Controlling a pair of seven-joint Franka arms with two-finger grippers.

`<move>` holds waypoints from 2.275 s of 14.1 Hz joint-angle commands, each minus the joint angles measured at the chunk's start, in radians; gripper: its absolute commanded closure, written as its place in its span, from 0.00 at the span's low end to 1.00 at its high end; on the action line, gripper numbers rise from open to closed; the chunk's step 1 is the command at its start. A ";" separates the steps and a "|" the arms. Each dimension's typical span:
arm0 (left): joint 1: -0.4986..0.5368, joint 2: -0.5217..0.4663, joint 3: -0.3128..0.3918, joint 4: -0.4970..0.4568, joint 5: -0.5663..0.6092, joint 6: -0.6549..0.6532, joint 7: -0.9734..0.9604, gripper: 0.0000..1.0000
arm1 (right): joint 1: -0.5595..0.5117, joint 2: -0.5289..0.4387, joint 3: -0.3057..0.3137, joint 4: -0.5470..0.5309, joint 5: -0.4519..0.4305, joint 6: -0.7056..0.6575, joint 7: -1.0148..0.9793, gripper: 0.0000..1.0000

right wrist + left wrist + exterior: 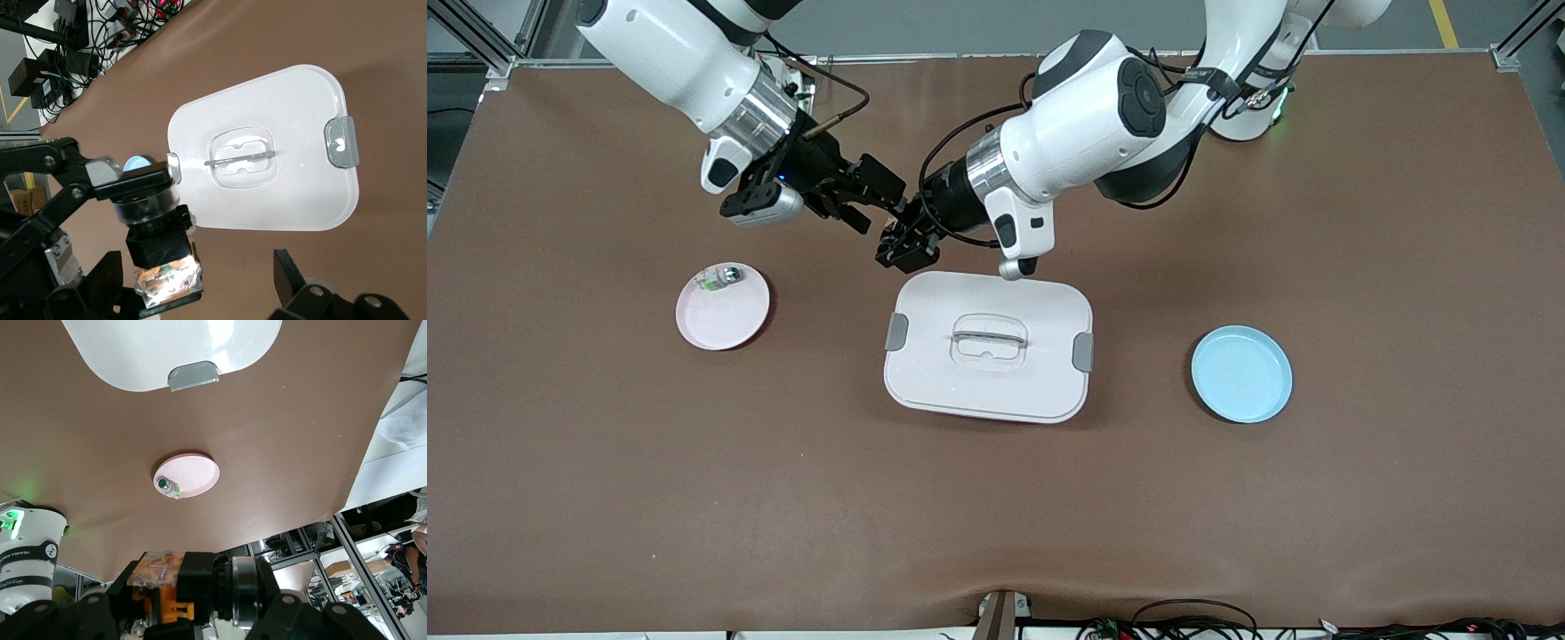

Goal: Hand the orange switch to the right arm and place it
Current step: 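Reach the right gripper toward the switch held by the left gripper, then close the right gripper on the orange switch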

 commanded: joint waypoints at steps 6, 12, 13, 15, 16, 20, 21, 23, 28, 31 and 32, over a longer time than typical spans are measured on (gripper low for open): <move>-0.023 0.024 0.009 0.028 -0.016 0.005 -0.010 1.00 | 0.016 0.010 -0.007 0.019 0.019 0.012 -0.007 0.00; -0.022 0.022 0.009 0.029 -0.018 0.005 -0.011 1.00 | 0.026 0.025 -0.007 0.019 0.019 0.029 -0.024 0.19; -0.022 0.022 0.009 0.029 -0.018 0.005 -0.011 1.00 | 0.028 0.027 -0.007 0.019 0.019 0.029 -0.031 0.29; -0.023 0.024 0.009 0.029 -0.016 0.005 -0.011 1.00 | 0.026 0.027 -0.007 0.019 0.019 0.029 -0.031 0.39; -0.023 0.024 0.009 0.029 -0.016 0.005 -0.011 1.00 | 0.026 0.027 -0.007 0.019 0.019 0.029 -0.031 0.43; -0.022 0.024 0.009 0.029 -0.016 0.005 -0.010 1.00 | 0.028 0.027 -0.007 0.019 0.019 0.028 -0.031 0.76; -0.022 0.024 0.009 0.029 -0.016 0.005 -0.008 1.00 | 0.026 0.027 -0.007 0.019 0.019 0.028 -0.031 0.85; -0.023 0.024 0.011 0.029 -0.016 0.005 -0.008 1.00 | 0.026 0.027 -0.007 0.019 0.019 0.025 -0.033 0.98; -0.017 0.030 0.009 0.028 -0.016 0.005 -0.005 0.88 | 0.025 0.025 -0.010 0.019 0.019 0.014 -0.031 0.97; -0.019 0.028 0.011 0.029 -0.015 0.005 0.007 0.26 | 0.020 0.024 -0.011 0.021 0.019 0.003 -0.031 0.97; -0.020 0.027 0.014 0.029 -0.009 0.005 0.007 0.00 | 0.017 0.024 -0.013 0.024 0.019 -0.011 -0.033 0.97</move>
